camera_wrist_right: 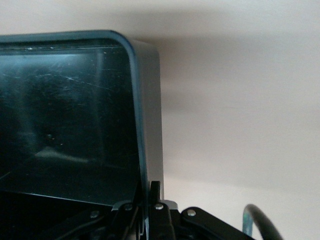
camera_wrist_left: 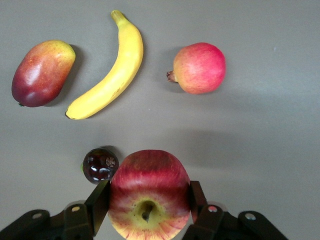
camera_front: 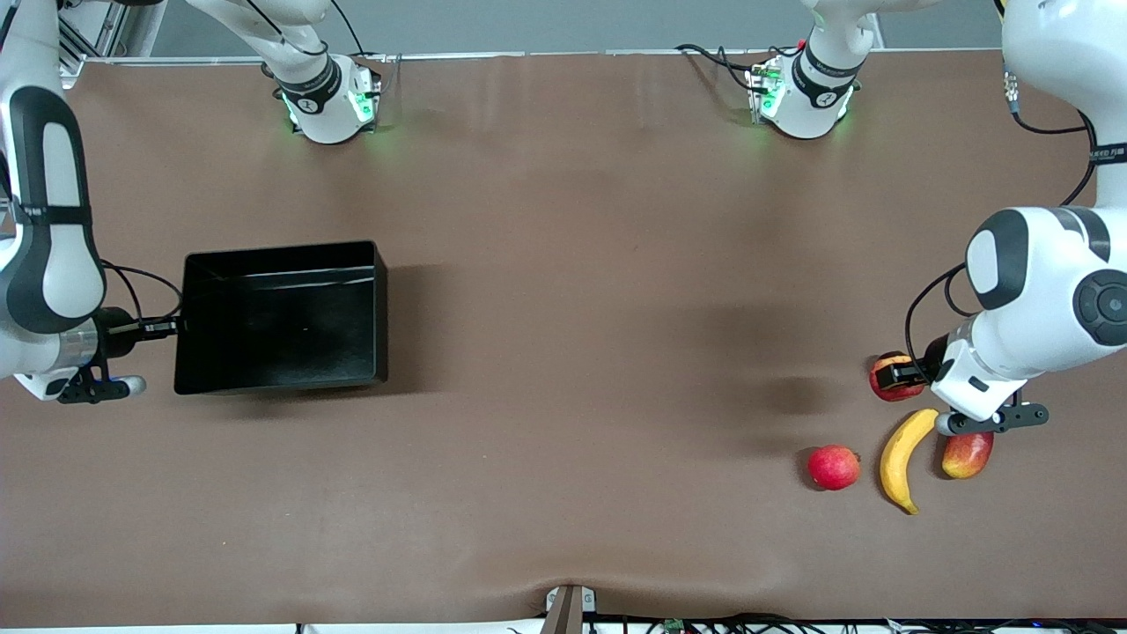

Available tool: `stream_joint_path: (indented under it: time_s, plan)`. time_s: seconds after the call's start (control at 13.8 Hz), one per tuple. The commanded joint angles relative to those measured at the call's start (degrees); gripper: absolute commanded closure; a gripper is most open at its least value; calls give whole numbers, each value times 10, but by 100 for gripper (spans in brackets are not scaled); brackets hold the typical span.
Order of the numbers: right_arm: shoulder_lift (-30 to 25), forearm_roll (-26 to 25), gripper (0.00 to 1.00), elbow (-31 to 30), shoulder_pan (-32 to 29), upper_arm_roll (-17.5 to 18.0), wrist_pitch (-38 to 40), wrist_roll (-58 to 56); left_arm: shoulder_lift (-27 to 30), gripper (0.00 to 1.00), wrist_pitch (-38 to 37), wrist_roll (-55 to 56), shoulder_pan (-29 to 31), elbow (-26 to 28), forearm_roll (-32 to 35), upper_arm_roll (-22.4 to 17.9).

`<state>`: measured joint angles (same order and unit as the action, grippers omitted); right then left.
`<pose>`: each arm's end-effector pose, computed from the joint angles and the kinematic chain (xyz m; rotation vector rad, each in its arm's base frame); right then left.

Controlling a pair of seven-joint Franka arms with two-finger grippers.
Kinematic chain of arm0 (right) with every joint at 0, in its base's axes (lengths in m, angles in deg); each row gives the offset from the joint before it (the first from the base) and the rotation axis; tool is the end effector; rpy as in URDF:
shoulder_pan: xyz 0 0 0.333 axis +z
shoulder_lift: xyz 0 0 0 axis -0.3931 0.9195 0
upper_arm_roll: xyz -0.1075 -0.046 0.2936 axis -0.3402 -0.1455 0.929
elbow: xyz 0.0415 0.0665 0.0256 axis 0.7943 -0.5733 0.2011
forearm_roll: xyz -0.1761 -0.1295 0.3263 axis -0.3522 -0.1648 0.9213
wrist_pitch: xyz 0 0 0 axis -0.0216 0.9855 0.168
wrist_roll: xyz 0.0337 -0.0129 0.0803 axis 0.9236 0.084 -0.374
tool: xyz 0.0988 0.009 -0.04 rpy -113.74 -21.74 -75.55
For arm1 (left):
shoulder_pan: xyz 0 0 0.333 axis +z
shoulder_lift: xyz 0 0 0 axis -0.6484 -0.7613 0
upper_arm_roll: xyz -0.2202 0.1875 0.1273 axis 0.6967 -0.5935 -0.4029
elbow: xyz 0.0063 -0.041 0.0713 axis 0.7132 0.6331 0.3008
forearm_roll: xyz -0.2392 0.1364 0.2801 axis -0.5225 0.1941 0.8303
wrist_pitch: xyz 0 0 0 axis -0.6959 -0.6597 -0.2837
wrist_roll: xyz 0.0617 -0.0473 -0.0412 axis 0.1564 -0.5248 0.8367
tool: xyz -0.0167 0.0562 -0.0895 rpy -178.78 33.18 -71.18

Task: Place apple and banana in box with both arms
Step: 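Grasp the apple with the left gripper while the right gripper pushes the box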

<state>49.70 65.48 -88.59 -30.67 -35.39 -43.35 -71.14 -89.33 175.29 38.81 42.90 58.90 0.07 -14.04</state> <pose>0.6325 -0.0912 0.3514 -2.8639 -0.0798 0.5775 0.6632 -0.0224 0.3787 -3.1361 -0.1705 0.0383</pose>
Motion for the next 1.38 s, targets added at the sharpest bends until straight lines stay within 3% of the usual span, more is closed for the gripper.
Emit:
stream_joint_path:
  time_s: [0.0, 0.29, 0.65, 1.09, 1.16, 1.23, 1.31]
  plan:
    - [-20, 36, 100, 5, 69, 2, 16, 65, 31, 100, -33, 6, 0, 15, -3, 6]
    - [-17, 83, 100, 5, 190, 2, -13, 204, 68, 100, -44, 13, 0, 40, -3, 28]
    - [16, 141, 100, 3, 332, 2, -149, 352, 68, 100, -43, 151, -5, 46, 10, 106]
    - [107, 144, 100, 6, 457, 2, -334, 498, 32, 100, -1, 261, -77, 39, 15, 112]
    - [109, 143, 41, 6, 456, 2, -341, 505, 28, 100, 10, 262, -85, 40, 15, 112]
    - [104, 134, 0, 9, 456, 0, -336, 496, 21, 100, 21, 262, -93, 40, 15, 112]
    - [96, 132, 0, 17, 451, -1, -330, 493, 14, 100, 28, 263, -99, 42, 15, 112]
